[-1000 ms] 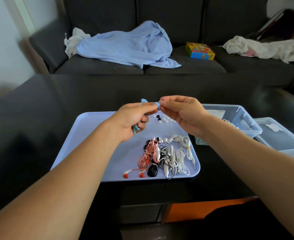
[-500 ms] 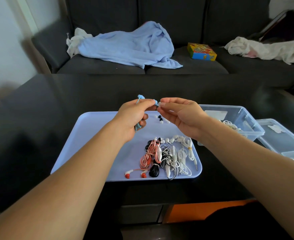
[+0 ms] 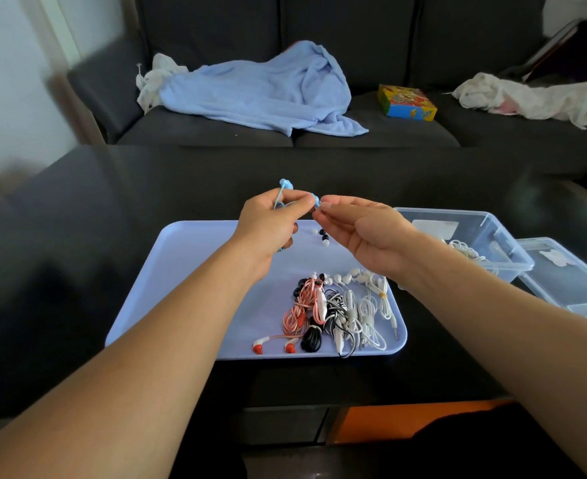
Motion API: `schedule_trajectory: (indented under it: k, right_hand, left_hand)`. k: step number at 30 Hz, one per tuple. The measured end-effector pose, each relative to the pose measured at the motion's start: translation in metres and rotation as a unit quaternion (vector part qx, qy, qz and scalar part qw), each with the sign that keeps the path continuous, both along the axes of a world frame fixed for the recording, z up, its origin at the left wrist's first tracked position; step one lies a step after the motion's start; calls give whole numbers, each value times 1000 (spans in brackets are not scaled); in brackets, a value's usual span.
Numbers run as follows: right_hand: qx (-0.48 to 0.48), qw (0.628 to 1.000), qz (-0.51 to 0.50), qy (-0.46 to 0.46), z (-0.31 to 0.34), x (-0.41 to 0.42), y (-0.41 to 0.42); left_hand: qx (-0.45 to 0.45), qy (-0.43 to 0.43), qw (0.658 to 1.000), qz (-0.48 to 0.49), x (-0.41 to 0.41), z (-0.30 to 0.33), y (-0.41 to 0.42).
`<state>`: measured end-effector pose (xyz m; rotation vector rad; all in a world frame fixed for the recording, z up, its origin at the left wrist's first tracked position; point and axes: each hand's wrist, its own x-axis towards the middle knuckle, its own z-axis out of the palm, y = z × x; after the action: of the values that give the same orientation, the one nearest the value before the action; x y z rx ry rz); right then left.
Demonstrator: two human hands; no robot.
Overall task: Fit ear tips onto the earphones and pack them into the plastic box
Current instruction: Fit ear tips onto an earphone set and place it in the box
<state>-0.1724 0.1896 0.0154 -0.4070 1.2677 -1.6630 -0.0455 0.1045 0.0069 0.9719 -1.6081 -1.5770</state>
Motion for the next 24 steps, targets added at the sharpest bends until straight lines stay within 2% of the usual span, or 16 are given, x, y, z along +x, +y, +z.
schedule_trajectory:
  k: [8,12,17,24]
  right_hand:
    - [-16,999,-4,-32,2,3,0]
    - [-21,998,-26,-51,7,8,1]
    - [-29,996,-34,-73,10,10,1]
    - [-25,995,-38,-86,11,11,2]
  left_hand:
    - [-114,9,993,15,-5,-5,0]
    - [-203,22,979,26,-7,-8,-2]
    - [-269,27,963,24,-8,-9,-3]
    - [-277,29,960,29,-10,-11,-4]
